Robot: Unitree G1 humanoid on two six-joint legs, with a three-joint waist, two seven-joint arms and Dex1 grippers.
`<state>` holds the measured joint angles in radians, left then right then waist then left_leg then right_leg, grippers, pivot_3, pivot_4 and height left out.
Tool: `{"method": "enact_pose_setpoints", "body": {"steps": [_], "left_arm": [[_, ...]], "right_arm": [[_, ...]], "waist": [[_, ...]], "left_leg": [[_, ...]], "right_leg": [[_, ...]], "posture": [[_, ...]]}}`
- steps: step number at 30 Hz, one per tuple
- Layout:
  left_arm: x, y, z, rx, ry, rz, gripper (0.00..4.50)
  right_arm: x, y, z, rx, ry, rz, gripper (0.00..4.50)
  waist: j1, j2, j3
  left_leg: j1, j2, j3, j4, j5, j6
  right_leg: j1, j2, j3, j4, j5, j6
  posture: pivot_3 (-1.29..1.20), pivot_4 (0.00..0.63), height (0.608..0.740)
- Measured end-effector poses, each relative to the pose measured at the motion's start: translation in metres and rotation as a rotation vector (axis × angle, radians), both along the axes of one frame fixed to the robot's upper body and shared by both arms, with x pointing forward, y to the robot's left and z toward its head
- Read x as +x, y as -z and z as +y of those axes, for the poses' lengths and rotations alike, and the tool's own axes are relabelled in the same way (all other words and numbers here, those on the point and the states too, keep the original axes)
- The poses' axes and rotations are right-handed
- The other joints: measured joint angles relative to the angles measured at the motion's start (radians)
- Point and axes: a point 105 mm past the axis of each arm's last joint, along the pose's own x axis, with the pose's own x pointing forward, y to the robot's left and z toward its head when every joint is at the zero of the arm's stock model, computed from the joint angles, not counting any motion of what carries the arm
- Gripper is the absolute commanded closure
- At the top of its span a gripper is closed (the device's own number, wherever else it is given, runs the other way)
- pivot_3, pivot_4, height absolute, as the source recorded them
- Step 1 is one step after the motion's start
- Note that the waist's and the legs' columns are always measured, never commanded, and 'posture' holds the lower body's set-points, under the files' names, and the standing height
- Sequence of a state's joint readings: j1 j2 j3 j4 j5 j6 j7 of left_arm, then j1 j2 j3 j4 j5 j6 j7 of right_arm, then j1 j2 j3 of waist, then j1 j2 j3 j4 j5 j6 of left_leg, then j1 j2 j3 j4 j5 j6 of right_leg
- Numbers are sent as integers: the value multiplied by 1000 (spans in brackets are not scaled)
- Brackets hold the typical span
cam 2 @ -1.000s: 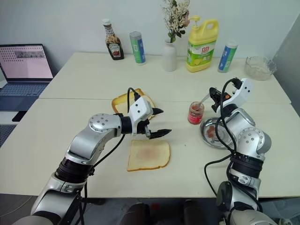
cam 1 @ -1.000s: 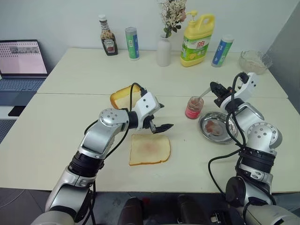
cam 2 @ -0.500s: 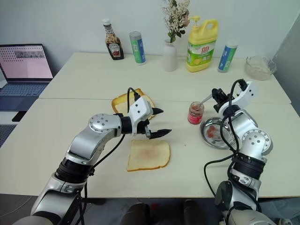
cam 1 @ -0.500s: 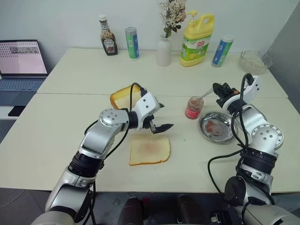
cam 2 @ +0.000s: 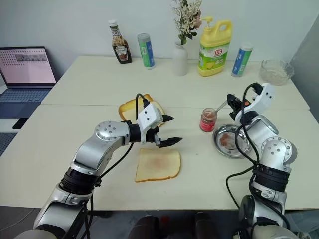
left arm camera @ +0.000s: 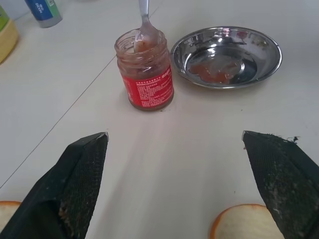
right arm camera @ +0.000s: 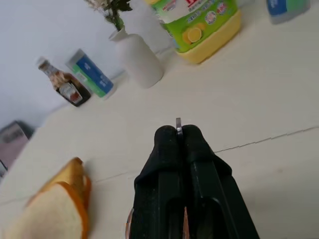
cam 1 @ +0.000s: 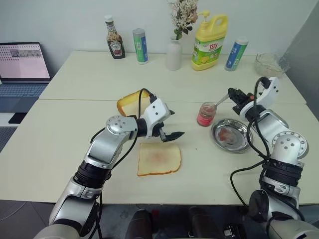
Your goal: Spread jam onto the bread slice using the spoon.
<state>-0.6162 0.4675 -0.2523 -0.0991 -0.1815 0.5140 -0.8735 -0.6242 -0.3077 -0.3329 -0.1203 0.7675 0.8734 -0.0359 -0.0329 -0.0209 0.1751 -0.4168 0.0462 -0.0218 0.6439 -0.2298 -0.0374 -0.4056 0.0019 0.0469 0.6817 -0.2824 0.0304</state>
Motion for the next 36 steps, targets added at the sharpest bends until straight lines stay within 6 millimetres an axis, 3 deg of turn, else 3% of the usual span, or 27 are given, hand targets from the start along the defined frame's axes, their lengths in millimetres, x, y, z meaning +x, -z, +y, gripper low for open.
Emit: {"method": "enact_pose_setpoints", "body": {"steps": [3,12,23,29,36], "left_arm": [[-1,0,0,2,6,2,0],[-1,0,-1,1,11,4,0],[-2,1,-1,1,12,4,0],[-2,1,-1,2,12,6,0],[-3,4,0,2,10,13,0]], "right_arm": [[-1,-5,14,-169,-45,-65,4438],[-2,5,49,-566,-181,-182,4438],[3,15,52,-848,-190,-280,4438],[5,35,50,-868,-212,-228,4438],[9,36,50,-709,-175,-161,4438]], "waist": [[1,0,0],[1,0,0],[2,0,0],[2,0,0],[3,0,0]], "left_leg": [[0,0,0,0,0,0],[0,0,0,0,0,0],[0,0,0,1,0,0],[0,0,0,1,0,0],[0,0,-1,1,0,0]], "right_leg": [[0,0,0,0,0,0],[0,0,0,0,0,0],[0,0,0,0,0,0],[0,0,0,0,0,0],[1,0,-1,1,0,0]], "posture": [[0,150,740],[0,150,740],[0,150,740],[0,150,740],[0,150,740]]}}
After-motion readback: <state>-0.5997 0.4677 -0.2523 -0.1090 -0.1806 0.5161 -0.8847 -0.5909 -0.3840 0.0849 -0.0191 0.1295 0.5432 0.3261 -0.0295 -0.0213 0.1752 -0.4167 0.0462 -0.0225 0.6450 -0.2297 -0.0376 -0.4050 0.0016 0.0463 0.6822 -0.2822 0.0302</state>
